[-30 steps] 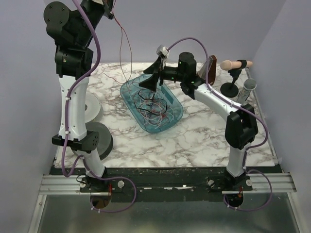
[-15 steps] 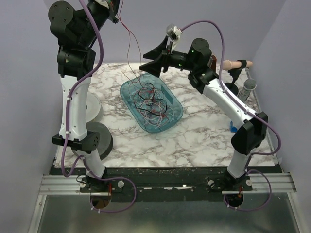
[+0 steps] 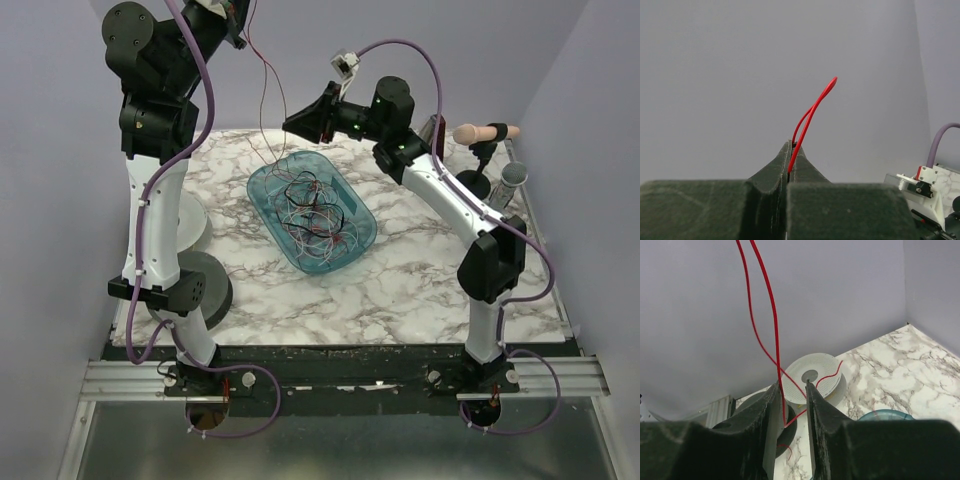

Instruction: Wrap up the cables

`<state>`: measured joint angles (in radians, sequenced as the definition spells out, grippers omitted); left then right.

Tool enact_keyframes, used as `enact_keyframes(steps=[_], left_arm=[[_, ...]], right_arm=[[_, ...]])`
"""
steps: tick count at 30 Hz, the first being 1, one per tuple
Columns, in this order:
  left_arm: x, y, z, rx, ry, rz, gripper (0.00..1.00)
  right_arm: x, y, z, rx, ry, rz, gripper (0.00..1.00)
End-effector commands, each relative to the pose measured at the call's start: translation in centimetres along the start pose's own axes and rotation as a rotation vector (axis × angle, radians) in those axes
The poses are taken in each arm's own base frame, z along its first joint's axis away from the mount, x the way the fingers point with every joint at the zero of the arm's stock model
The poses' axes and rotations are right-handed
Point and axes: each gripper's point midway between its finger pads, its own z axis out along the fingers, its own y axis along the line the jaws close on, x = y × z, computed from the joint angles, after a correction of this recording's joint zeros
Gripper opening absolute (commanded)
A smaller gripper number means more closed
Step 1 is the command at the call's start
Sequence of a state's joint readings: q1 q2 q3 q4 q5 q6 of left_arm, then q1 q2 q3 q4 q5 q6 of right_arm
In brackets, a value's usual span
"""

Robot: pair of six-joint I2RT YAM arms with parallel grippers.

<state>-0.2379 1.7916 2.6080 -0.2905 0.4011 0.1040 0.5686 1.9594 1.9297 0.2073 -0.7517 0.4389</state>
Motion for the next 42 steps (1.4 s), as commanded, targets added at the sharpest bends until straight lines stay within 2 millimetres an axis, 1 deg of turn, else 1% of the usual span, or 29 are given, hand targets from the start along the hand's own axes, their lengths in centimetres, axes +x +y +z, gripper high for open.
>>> enact_keyframes(steps=[1, 5, 8, 10, 11, 12, 14, 15, 17, 18, 19, 20, 21, 22, 23, 24, 25, 27, 28, 29, 31, 34, 35, 37, 38, 39, 40, 41, 42], left_arm=[[-0.8, -0.3, -0.2, 0.013, -0.019, 0.008, 0.0], [-0.8, -0.1, -0.1, -0.001, -0.02, 0.014, 0.0], [-1.2, 0.2, -0.2, -0.018, -0.029, 0.013, 0.0], [-1.1, 0.6, -0.3, -0.038, -0.019, 0.019, 0.0], [-0.7, 0.8, -0.4, -0.048, -0.002, 0.022, 0.0], [-0.3, 1.3, -0.7, -0.057, 0.018, 0.03, 0.0], [1.2, 2.4, -1.5, -0.082, 0.073, 0.024, 0.0], [2.1, 3.4, -2.1, -0.1, 0.106, 0.024, 0.0], [4.5, 5.6, -3.4, -0.151, 0.175, 0.033, 0.0], [6.0, 6.3, -4.0, -0.157, 0.216, 0.042, 0.0], [7.3, 6.6, -4.5, -0.151, 0.255, 0.067, 0.0], [8.6, 6.4, -5.1, -0.122, 0.296, 0.088, 0.0], [10.0, 5.6, -5.5, -0.063, 0.339, 0.115, 0.0], [11.1, 4.3, -6.0, 0.019, 0.372, 0.142, 0.08], [12.6, 2.5, -6.9, 0.122, 0.417, 0.142, 0.24], [14.0, 0.8, -8.1, 0.229, 0.466, 0.159, 0.38], [14.8, -0.8, -9.1, 0.32, 0.492, 0.164, 0.58], [16.6, -2.6, -11.3, 0.425, 0.552, 0.179, 0.78], [17.5, -2.9, -12.0, 0.441, 0.579, 0.173, 0.86], [18.2, -3.1, -12.9, 0.462, 0.601, 0.184, 0.89], [18.9, -3.2, -14.0, 0.499, 0.614, 0.207, 0.91], [19.4, -3.4, -15.0, 0.545, 0.612, 0.256, 0.91], [19.4, -3.8, -15.6, 0.587, 0.611, 0.299, 0.91], [19.3, -4.8, -16.6, 0.693, 0.582, 0.401, 0.84], [19.0, -5.7, -17.4, 0.76, 0.559, 0.435, 0.8], [18.6, -6.7, -18.2, 0.846, 0.509, 0.513, 0.78], [18.1, -7.9, -18.7, 0.914, 0.456, 0.545, 0.78], [17.6, -9.3, -19.4, 0.969, 0.417, 0.534, 0.78], [16.8, -10.6, -19.5, 0.998, 0.361, 0.493, 0.78]], right_arm=[[0.0, 0.2, 0.8, -0.04, -0.008, 0.023, 0.35], [0.8, 0.1, 1.2, -0.043, 0.007, 0.039, 0.32], [1.9, 0.0, 1.4, -0.051, 0.029, 0.058, 0.18], [2.3, 0.5, 1.1, -0.073, 0.039, 0.061, 0.04], [2.4, 0.8, 0.8, -0.078, 0.046, 0.049, 0.01], [2.5, 1.1, 0.3, -0.081, 0.055, 0.035, 0.01], [1.9, 2.4, -1.4, -0.08, 0.07, -0.005, 0.01], [1.6, 2.6, -2.4, -0.071, 0.073, -0.018, 0.01], [0.7, 3.4, -4.7, -0.055, 0.072, -0.028, 0.01], [0.0, 3.9, -5.9, -0.048, 0.067, -0.036, 0.01], [-0.8, 4.5, -6.7, -0.046, 0.063, -0.049, 0.01], [-1.1, 4.9, -7.3, -0.043, 0.072, -0.064, 0.01], [-1.8, 5.6, -7.7, -0.042, 0.078, -0.09, 0.01], [-2.5, 6.3, -8.0, -0.05, 0.08, -0.114, 0.01], [-2.4, 6.8, -8.2, -0.064, 0.099, -0.094, 0.01], [-3.0, 7.3, -8.2, -0.074, 0.097, -0.084, 0.01], [-3.4, 7.7, -8.2, -0.079, 0.098, -0.058, 0.01], [-4.2, 8.3, -8.3, -0.092, 0.094, -0.003, 0.01], [-4.4, 8.4, -8.2, -0.097, 0.096, 0.036, 0.01], [-4.7, 8.6, -8.1, -0.104, 0.095, 0.063, 0.01], [-5.2, 8.6, -8.1, -0.116, 0.101, 0.13, 0.01], [-5.7, 8.0, -8.1, -0.118, 0.106, 0.213, 0.01], [-5.9, 7.8, -8.1, -0.113, 0.105, 0.239, 0.01], [-6.2, 7.5, -8.0, -0.103, 0.098, 0.267, 0.01], [-6.3, 7.3, -7.9, -0.096, 0.093, 0.283, 0.01], [-6.6, 7.2, -7.8, -0.091, 0.081, 0.287, 0.01], [-6.7, 7.1, -7.7, -0.095, 0.07, 0.307, 0.01], [-7.2, 7.1, -7.5, -0.099, 0.042, 0.318, 0.01], [-7.6, 6.9, -7.4, -0.097, 0.006, 0.322, 0.01]])
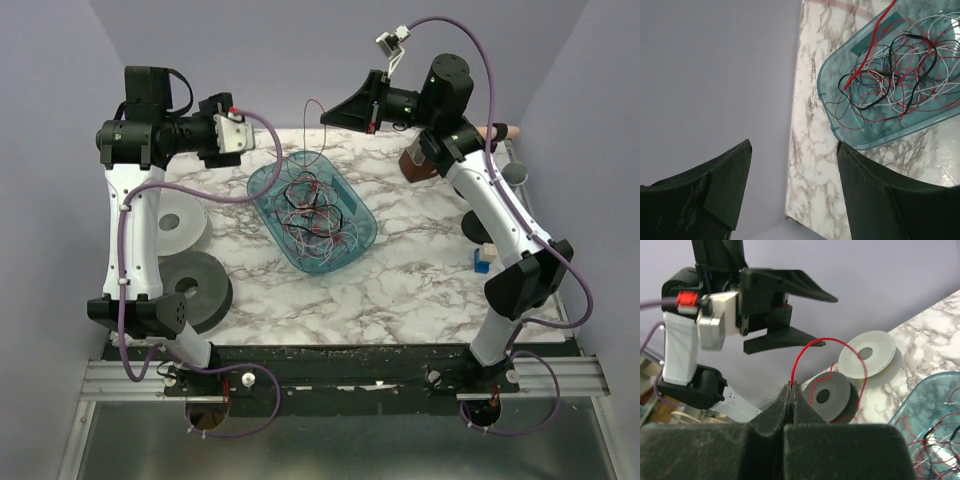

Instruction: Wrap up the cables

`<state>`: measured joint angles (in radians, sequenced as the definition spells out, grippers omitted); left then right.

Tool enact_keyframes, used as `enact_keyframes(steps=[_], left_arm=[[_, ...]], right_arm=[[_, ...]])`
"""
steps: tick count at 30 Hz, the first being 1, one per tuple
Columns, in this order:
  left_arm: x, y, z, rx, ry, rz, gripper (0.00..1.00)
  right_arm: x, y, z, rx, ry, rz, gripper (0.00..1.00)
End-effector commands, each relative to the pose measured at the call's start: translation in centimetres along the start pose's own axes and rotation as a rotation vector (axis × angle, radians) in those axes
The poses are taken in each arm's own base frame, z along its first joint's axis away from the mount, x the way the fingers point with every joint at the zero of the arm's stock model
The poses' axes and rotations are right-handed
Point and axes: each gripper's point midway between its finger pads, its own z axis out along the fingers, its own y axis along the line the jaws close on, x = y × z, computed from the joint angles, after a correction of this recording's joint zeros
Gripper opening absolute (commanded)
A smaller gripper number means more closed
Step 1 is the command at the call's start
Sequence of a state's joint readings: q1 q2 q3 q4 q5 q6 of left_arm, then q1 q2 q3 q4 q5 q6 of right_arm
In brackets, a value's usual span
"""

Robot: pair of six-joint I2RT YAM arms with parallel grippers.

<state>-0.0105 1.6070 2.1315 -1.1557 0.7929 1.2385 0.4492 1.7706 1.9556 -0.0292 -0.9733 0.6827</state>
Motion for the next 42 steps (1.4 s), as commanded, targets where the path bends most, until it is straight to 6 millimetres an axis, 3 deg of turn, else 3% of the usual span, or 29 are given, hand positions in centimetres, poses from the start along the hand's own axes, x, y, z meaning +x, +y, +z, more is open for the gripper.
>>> enact_keyframes(steps=[1, 2, 4, 5, 7, 9, 13, 19, 24, 31, 35, 37, 39, 40, 42], left_arm=[[-6.6, -6.3, -1.4, 0.204, -0.293, 0.184, 0.78], [-7.4, -6.0, -1.1, 0.202, -0.341, 0.018, 0.78], [-8.4, -4.6, 0.0, 0.21, -0.395, -0.434, 0.66], [-8.5, -3.8, 0.7, 0.21, -0.393, -0.73, 0.61], [-7.6, -0.8, 2.0, 0.075, -0.446, -1.114, 0.54], [-7.7, 0.6, 1.5, -0.028, -0.52, -1.275, 0.49], [-9.2, 1.2, 0.9, 0.0, -0.645, -1.555, 0.51], [-11.2, 1.6, -0.5, 0.025, -0.796, -1.572, 0.69], [-14.7, 1.5, -2.5, 0.105, -0.953, -1.442, 0.74], [-13.1, 1.3, -1.2, 0.089, -0.924, -1.535, 0.73], [-12.6, 1.4, -0.7, 0.084, -0.909, -1.573, 0.59], [-12.5, 1.5, -0.7, 0.081, -0.912, -1.575, 0.39], [-12.6, 1.5, -0.9, 0.08, -0.913, -1.574, 0.1], [-12.5, 1.6, -0.9, 0.075, -0.911, -1.576, 0.0], [-12.0, 2.0, -0.9, 0.047, -0.902, -1.588, 0.0]], right_arm=[[-2.4, 1.6, 0.1, -0.047, -0.116, 0.079, 0.01], [-3.3, 2.1, -0.1, -0.066, -0.183, 0.059, 0.01], [-5.0, 2.1, -0.8, -0.041, -0.318, 0.065, 0.01], [-5.8, 2.0, -1.1, -0.018, -0.375, 0.053, 0.01], [-7.0, 1.6, -1.9, 0.036, -0.47, 0.022, 0.01], [-7.7, 1.2, -2.8, 0.084, -0.551, 0.012, 0.01], [-8.0, 1.1, -3.1, 0.124, -0.612, -0.026, 0.01], [-7.9, 1.6, -2.0, 0.132, -0.648, -0.052, 0.01], [-7.8, 1.5, -0.2, 0.13, -0.644, -0.073, 0.01], [-7.5, 2.0, 1.5, 0.079, -0.623, -0.05, 0.01], [-7.0, 2.3, 2.0, 0.054, -0.594, -0.029, 0.01], [-6.7, 2.0, 2.2, 0.06, -0.588, -0.016, 0.01], [-6.3, 1.3, 2.3, 0.077, -0.576, -0.002, 0.01], [-5.9, 1.1, 2.5, 0.081, -0.56, 0.005, 0.01], [-4.7, 0.4, 3.2, 0.084, -0.502, 0.006, 0.01]])
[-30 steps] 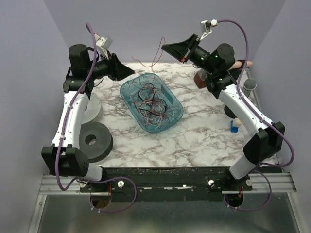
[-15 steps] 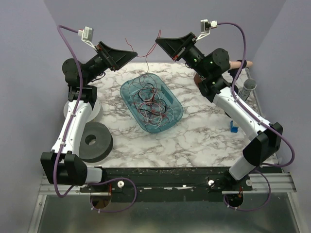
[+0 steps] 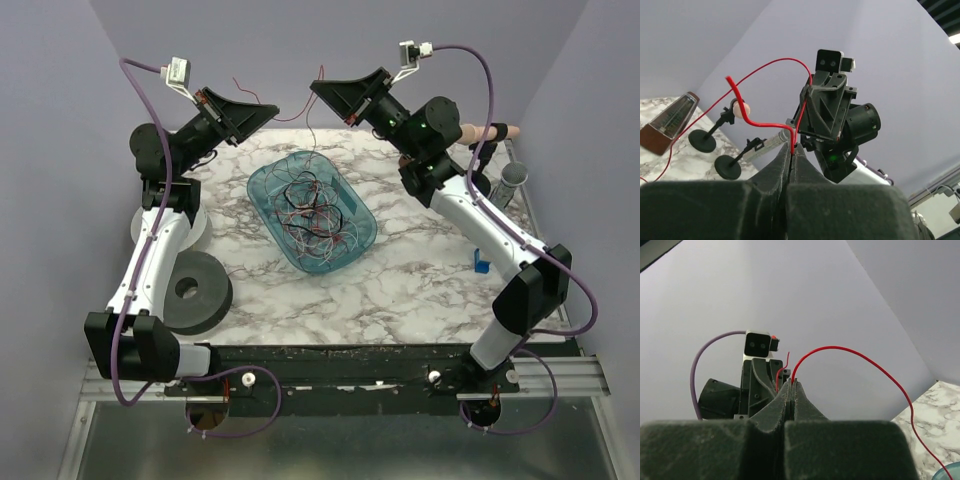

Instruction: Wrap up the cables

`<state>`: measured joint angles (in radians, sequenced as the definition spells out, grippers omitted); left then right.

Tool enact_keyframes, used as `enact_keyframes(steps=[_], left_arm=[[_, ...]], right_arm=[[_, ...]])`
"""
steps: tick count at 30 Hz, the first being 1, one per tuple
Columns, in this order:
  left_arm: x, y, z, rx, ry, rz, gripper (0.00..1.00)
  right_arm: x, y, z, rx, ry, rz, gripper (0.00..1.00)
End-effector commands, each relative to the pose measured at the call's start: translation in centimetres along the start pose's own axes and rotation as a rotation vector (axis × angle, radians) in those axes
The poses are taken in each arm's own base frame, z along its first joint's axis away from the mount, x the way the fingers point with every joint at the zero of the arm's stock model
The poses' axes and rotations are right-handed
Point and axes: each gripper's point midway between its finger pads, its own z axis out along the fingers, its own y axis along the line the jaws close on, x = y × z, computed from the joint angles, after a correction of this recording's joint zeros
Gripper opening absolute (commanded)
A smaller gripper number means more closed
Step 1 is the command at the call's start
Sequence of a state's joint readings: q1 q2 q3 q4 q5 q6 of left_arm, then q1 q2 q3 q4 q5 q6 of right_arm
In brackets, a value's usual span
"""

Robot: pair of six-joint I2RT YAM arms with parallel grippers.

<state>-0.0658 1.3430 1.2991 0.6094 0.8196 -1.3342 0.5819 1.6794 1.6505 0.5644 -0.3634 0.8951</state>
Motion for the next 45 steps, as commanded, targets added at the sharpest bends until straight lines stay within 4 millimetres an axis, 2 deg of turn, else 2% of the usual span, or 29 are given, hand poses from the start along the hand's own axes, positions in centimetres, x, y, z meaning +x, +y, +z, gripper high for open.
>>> enact_keyframes(steps=[1, 2, 4, 5, 8, 9, 11, 13, 14, 18, 19, 22, 24, 25, 26, 29, 31, 32, 34, 35, 37, 39, 41, 44, 45], left_arm=[[-1.7, 0.6, -0.4, -0.044, -0.052, 0.007, 0.0], [-2.7, 0.9, -0.8, -0.067, -0.076, 0.042, 0.0], [-6.2, 0.5, -2.1, -0.09, -0.151, 0.232, 0.0], [-8.6, -0.4, -2.9, -0.103, -0.198, 0.363, 0.0], [-16.9, -3.6, -5.8, -0.229, -0.359, 0.687, 0.0], [-19.6, -4.5, -7.2, -0.295, -0.406, 0.77, 0.0], [-23.6, -8.3, -9.2, -0.407, -0.481, 0.978, 0.0], [-26.3, -12.0, -11.3, -0.561, -0.566, 1.159, 0.0], [-27.0, -13.6, -12.2, -0.644, -0.587, 1.261, 0.0], [-27.2, -20.5, -15.9, -0.896, -0.701, 1.593, 0.0], [-26.8, -22.3, -17.0, -0.965, -0.713, 1.696, 0.0], [-25.2, -26.2, -19.7, -1.11, -0.79, 1.852, 0.0], [-23.7, -28.2, -20.8, -1.159, -0.822, 1.944, 0.0], [-23.1, -28.4, -21.3, -1.187, -0.823, 1.963, 0.0], [-22.2, -29.9, -21.6, -1.184, -0.852, 2.007, 0.0], [-20.4, -32.6, -22.8, -1.249, -0.891, 2.05, 0.0], [-19.7, -31.9, -23.6, -1.304, -0.852, 2.01, 0.0], [-19.3, -30.8, -23.7, -1.307, -0.804, 1.986, 0.0], [-17.9, -28.0, -23.2, -1.253, -0.696, 1.937, 0.0], [-17.4, -25.6, -22.7, -1.218, -0.618, 1.898, 0.0], [-16.6, -22.1, -22.7, -1.189, -0.554, 1.79, 0.0], [-16.8, -18.4, -22.9, -1.202, -0.496, 1.692, 0.0], [-17.4, -14.3, -23.4, -1.225, -0.438, 1.631, 0.0], [-18.8, -10.2, -23.9, -1.247, -0.423, 1.599, 0.0], [-19.3, -9.5, -23.8, -1.247, -0.428, 1.601, 0.0]], right_arm=[[2.7, -0.6, 0.4, -0.024, 0.119, -0.008, 0.01], [4.0, -1.7, 0.4, -0.009, 0.186, -0.057, 0.07], [6.5, -3.9, 0.1, 0.063, 0.319, -0.124, 0.3], [7.8, -5.1, -0.4, 0.094, 0.383, -0.164, 0.36], [10.7, -6.0, -1.8, 0.095, 0.514, -0.228, 0.6], [11.1, -6.0, -2.2, 0.093, 0.537, -0.239, 0.65], [11.4, -5.8, -2.9, 0.091, 0.557, -0.269, 0.68], [11.6, -5.9, -3.7, 0.094, 0.565, -0.306, 0.7], [11.5, -5.6, -3.9, 0.087, 0.563, -0.324, 0.7], [11.9, -5.0, -4.9, 0.057, 0.586, -0.375, 0.7], [12.2, -4.6, -5.1, 0.046, 0.595, -0.38, 0.7], [13.5, -3.4, -5.6, 0.011, 0.632, -0.412, 0.7], [14.8, -2.1, -5.6, -0.023, 0.668, -0.438, 0.7], [15.6, -1.4, -5.7, -0.039, 0.691, -0.442, 0.7], [16.3, -0.9, -5.8, -0.048, 0.707, -0.433, 0.71], [19.0, 0.2, -6.0, -0.049, 0.759, -0.371, 0.71], [21.4, 1.6, -6.3, -0.079, 0.8, -0.332, 0.71], [23.0, 2.3, -6.7, -0.095, 0.83, -0.313, 0.72], [26.6, 3.1, -7.7, -0.109, 0.893, -0.239, 0.72], [28.3, 3.4, -8.4, -0.103, 0.924, -0.166, 0.73], [30.6, 3.6, -9.6, -0.06, 0.944, -0.05, 0.74], [31.4, 3.2, -10.7, 0.01, 0.901, -0.014, 0.75], [30.0, 2.8, -11.0, 0.077, 0.787, -0.006, 0.75], [29.2, 0.4, -12.9, 0.226, 0.718, -0.03, 0.76], [29.3, -0.3, -13.4, 0.271, 0.71, -0.047, 0.76]])
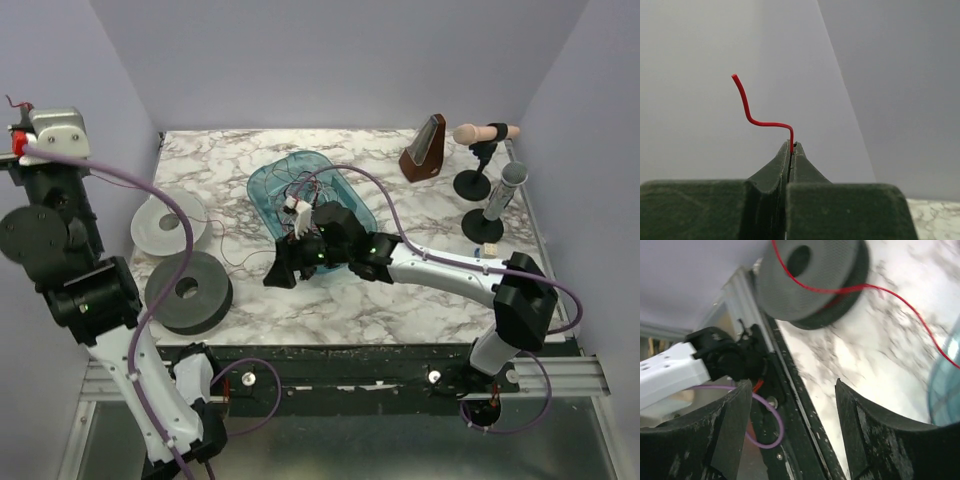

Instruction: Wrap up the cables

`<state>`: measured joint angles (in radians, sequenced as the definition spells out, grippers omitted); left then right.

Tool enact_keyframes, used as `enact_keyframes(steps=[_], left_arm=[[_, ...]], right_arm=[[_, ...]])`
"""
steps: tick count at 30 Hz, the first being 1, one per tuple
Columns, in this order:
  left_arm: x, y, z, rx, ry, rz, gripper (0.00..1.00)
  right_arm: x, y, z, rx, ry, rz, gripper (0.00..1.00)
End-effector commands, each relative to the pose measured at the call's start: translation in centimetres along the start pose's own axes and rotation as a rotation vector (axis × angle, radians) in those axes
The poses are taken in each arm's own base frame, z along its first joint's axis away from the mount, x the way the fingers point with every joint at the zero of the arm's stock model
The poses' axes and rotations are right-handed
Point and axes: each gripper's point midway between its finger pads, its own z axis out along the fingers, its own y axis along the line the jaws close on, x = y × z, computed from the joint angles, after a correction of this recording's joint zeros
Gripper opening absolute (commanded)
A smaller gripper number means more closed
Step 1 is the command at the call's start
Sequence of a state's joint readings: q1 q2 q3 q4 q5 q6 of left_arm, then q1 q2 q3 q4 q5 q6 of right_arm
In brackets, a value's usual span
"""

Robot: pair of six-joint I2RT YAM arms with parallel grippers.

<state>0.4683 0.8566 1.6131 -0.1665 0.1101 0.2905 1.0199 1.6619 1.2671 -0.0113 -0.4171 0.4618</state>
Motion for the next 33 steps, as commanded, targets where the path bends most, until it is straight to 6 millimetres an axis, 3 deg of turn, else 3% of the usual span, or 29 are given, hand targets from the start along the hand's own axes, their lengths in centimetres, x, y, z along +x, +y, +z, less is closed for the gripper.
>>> enact_keyframes(steps=[1, 5, 7, 10, 16, 21, 25, 29, 33], left_arm=[[6.2, -2.2, 3.1, 0.043, 0.088, -0.051, 0.0], [7.7, -2.6, 4.2, 0.039, 0.089, -0.065, 0.0], [8.6, -3.0, 4.5, 0.044, 0.085, -0.072, 0.0], [10.4, -4.0, 4.9, 0.068, 0.117, -0.107, 0.0], [13.1, -5.1, 5.5, 0.077, 0.135, -0.147, 0.0], [14.2, -5.8, 5.2, 0.091, 0.17, -0.166, 0.0], [13.6, -5.5, 5.6, 0.089, 0.16, -0.156, 0.0], [12.7, -5.5, 5.9, 0.098, 0.14, -0.176, 0.0], [12.7, -5.5, 6.1, 0.1, 0.138, -0.182, 0.0]], right_arm=[[-4.2, -1.1, -2.3, 0.148, -0.245, 0.059, 0.76], [-0.9, -1.8, 2.6, 0.065, -0.11, 0.188, 0.76], [-0.1, -1.5, 5.7, -0.004, -0.066, 0.245, 0.76], [0.0, -1.7, 8.6, -0.034, -0.044, 0.346, 0.76], [2.2, -3.3, 11.0, -0.019, -0.026, 0.518, 0.75], [3.8, -3.5, 14.6, -0.086, 0.031, 0.603, 0.75], [5.7, -5.5, 16.0, 0.0, 0.094, 0.63, 0.74], [5.3, -5.1, 17.0, -0.039, 0.094, 0.614, 0.73], [4.7, -4.1, 18.4, -0.117, 0.086, 0.632, 0.64]])
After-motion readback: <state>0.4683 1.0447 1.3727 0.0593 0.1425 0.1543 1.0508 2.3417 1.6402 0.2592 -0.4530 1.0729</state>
